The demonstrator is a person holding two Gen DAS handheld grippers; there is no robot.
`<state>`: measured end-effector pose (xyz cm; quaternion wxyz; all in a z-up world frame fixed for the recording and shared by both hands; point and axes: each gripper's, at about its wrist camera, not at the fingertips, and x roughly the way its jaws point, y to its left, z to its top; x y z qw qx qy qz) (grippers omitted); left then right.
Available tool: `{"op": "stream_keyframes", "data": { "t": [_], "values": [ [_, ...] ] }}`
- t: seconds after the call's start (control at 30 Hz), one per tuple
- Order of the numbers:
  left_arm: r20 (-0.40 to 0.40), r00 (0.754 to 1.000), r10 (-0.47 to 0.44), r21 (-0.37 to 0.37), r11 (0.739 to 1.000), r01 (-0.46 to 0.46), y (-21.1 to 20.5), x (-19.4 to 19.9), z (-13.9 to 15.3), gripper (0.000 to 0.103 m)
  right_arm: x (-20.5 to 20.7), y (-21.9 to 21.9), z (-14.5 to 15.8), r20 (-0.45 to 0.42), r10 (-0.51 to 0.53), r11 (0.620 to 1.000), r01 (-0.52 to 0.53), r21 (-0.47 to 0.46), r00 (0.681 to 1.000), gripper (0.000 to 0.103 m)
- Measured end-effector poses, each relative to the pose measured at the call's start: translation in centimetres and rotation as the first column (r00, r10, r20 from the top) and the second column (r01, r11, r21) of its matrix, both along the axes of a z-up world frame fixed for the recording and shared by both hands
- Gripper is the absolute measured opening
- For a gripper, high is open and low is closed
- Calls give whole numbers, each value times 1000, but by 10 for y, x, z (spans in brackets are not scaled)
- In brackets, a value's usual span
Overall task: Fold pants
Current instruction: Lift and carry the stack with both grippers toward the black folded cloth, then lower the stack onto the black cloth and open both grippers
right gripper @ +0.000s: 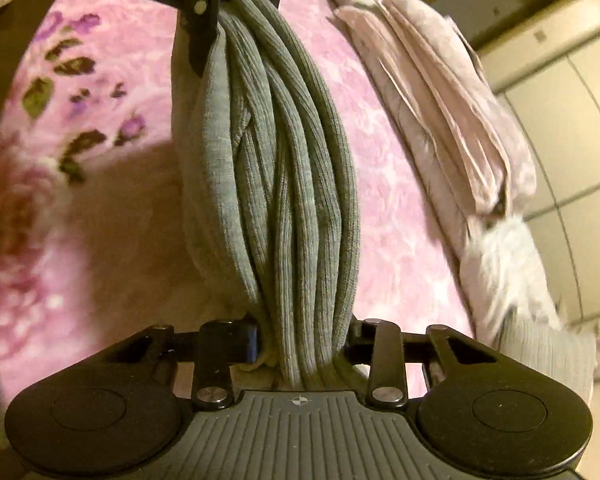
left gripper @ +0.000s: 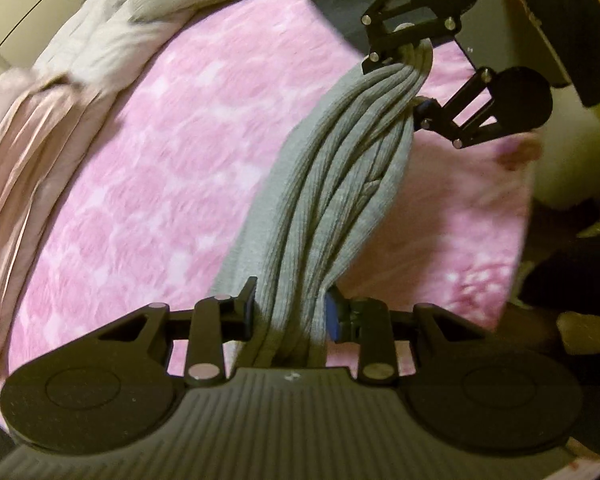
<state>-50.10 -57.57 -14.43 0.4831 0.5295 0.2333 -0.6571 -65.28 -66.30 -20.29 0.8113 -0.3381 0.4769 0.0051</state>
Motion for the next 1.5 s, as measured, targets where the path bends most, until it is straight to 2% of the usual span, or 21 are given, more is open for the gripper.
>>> {"op": "stream_keyframes", "data": {
  "t": [0.1, 0.2, 0.37, 0.53, 0.6, 0.67, 0.73, 0.77, 0.8, 0.83, 0.9, 0.93, 0.97, 1.03, 1.13, 1.2, 1.27, 1.3, 1.37, 1.43, 1.5],
  "values": [
    [-27, 994, -108, -6, 994, 108, -18, -24, 21, 28, -24, -6, 29, -40, -95, 995, 96, 36, 995, 31],
    [-40, 971, -237, -26, 971, 236, -53, -56, 41, 28, -59, -24, 57, -57, -209, 977, 212, 37, 976, 31],
    [-14, 910, -414, -116, 905, 409, -144, -124, 75, 28, -128, -79, 91, -10, -390, 920, 389, -44, 921, 31],
    [67, 858, -509, -232, 828, 510, -244, -197, 98, 28, -193, -168, 113, 78, -516, 839, 522, -154, 853, 31],
    [137, 833, -536, -290, 782, 551, -278, -227, 92, 28, -215, -199, 109, 120, -542, 806, 555, -208, 832, 31],
    [215, 804, -555, -350, 724, 594, -303, -253, 69, 28, -236, -226, 91, 170, -556, 768, 581, -269, 814, 32],
    [282, 777, -562, -389, 674, 628, -318, -273, 23, 28, -252, -243, 52, 214, -566, 735, 605, -306, 796, 33],
    [299, 772, -561, -383, 671, 635, -321, -279, -3, 28, -258, -248, 30, 223, -571, 728, 613, -307, 790, 34],
    [301, 770, -563, -360, 680, 638, -324, -286, -33, 28, -262, -250, 2, 216, -576, 730, 615, -298, 788, 34],
    [299, 764, -571, -319, 695, 644, -325, -292, -70, 28, -264, -252, -27, 182, -587, 741, 614, -274, 789, 34],
    [292, 747, -597, -234, 713, 661, -319, -299, -124, 28, -265, -249, -78, 85, -598, 770, 601, -213, 797, 36],
    [293, 737, -609, -202, 714, 671, -311, -302, -147, 27, -266, -242, -97, 62, -597, 779, 597, -191, 800, 38],
    [310, 728, -611, -202, 706, 678, -303, -303, -159, 27, -268, -234, -107, 69, -594, 781, 595, -189, 802, 39],
    [333, 724, -604, -230, 693, 684, -291, -302, -170, 27, -275, -221, -113, 112, -585, 779, 594, -199, 804, 40],
    [341, 717, -608, -228, 686, 691, -298, -308, -167, 27, -282, -219, -108, 122, -585, 781, 597, -184, 802, 40],
    [349, 724, -595, -251, 685, 684, -302, -304, -160, 27, -274, -219, -105, 117, -584, 782, 596, -182, 803, 38],
    [357, 731, -582, -272, 684, 677, -303, -303, -161, 28, -277, -217, -101, 148, -581, 774, 600, -202, 800, 37],
    [364, 721, -590, -258, 680, 687, -301, -305, -167, 28, -277, -214, -104, 145, -582, 773, 600, -206, 800, 37],
    [379, 697, -609, -212, 675, 706, -295, -303, -177, 30, -277, -202, -121, 101, -559, 790, 566, -236, 823, 46],
    [386, 703, -598, -207, 686, 697, -291, -300, -181, 33, -278, -191, -127, 100, -540, 794, 545, -270, 836, 49],
    [370, 730, -575, -210, 714, 668, -288, -291, -174, 37, -280, -184, -119, 101, -562, 782, 567, -259, 821, 50]
  ]
}}
